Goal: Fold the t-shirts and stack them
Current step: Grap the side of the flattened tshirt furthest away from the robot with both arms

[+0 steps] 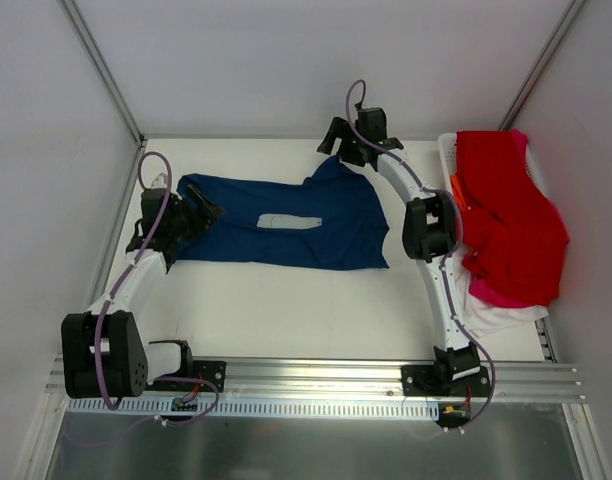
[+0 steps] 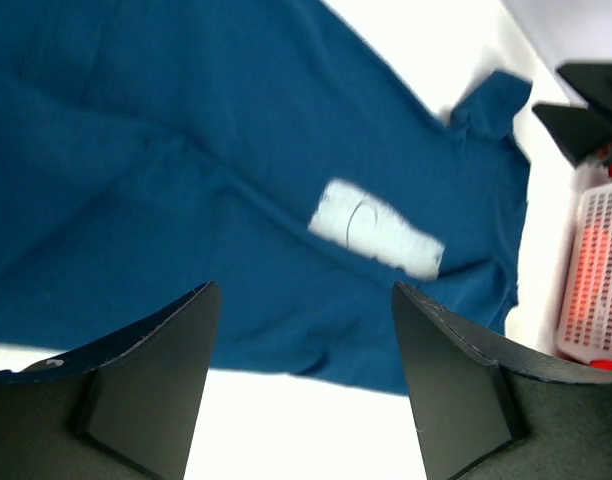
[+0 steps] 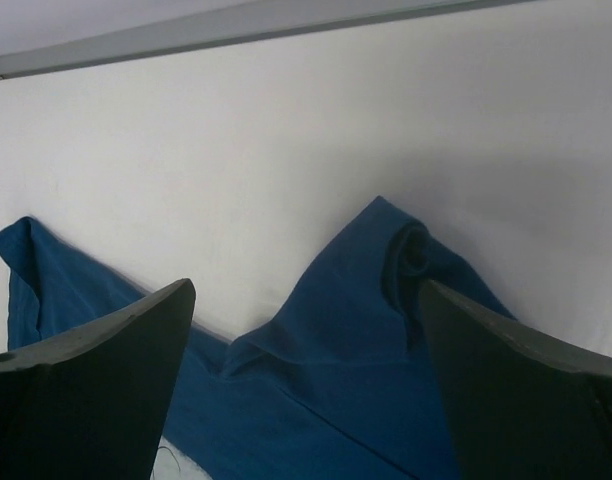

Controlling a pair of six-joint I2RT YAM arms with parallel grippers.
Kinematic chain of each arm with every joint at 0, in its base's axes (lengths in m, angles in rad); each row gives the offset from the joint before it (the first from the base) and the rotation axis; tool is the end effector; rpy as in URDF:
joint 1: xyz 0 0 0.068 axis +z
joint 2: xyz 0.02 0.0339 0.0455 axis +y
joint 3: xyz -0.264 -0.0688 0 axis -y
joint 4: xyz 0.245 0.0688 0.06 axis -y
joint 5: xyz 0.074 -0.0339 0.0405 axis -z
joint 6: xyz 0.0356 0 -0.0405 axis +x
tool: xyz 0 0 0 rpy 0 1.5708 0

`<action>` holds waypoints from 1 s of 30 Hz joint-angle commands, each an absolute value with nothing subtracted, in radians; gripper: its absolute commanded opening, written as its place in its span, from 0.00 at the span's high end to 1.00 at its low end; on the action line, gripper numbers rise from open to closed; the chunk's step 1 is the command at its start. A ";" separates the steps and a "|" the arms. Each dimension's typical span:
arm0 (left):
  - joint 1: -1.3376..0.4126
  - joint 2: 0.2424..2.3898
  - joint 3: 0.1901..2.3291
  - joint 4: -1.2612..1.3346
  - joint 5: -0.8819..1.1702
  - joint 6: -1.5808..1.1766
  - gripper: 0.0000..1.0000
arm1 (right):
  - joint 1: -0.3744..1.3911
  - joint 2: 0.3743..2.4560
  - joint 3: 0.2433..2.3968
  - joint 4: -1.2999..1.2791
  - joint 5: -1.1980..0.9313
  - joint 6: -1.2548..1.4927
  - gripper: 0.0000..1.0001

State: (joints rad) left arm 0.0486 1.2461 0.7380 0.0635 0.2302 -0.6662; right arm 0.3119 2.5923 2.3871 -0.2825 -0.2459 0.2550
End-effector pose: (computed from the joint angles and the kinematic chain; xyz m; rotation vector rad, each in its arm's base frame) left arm 0.2772 0.0053 0.2502 -0.5779 1.9760 -0.6201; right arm 0.5618 0.1903 0.2093 -0.2149 2.0864 0.6001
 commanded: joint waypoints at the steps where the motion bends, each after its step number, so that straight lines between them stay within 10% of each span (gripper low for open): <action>1: 0.023 1.149 0.674 0.110 0.245 -0.683 0.30 | 0.328 2.589 2.393 -0.215 -0.230 0.282 0.01; 21: 0.017 0.942 0.572 -0.018 0.181 -0.664 0.28 | 0.356 2.595 2.326 -0.180 -0.198 0.295 0.09; 24: 0.015 0.951 0.571 -0.020 0.167 -0.666 0.28 | 0.354 2.602 2.327 -0.167 -0.204 0.301 0.30; 28: 0.015 0.976 0.574 -0.018 0.140 -0.657 0.28 | 0.354 2.617 2.345 -0.170 -0.203 0.307 0.99; 30: 0.015 1.003 0.587 -0.018 0.121 -0.640 0.28 | 0.354 2.620 2.349 -0.172 -0.198 0.301 1.00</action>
State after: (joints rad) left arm 0.0193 0.9771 0.5735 -0.0139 0.1654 -0.6655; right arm 0.3489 2.6156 2.3238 -0.2096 -0.2016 0.3016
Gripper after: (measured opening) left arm 0.717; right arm 0.017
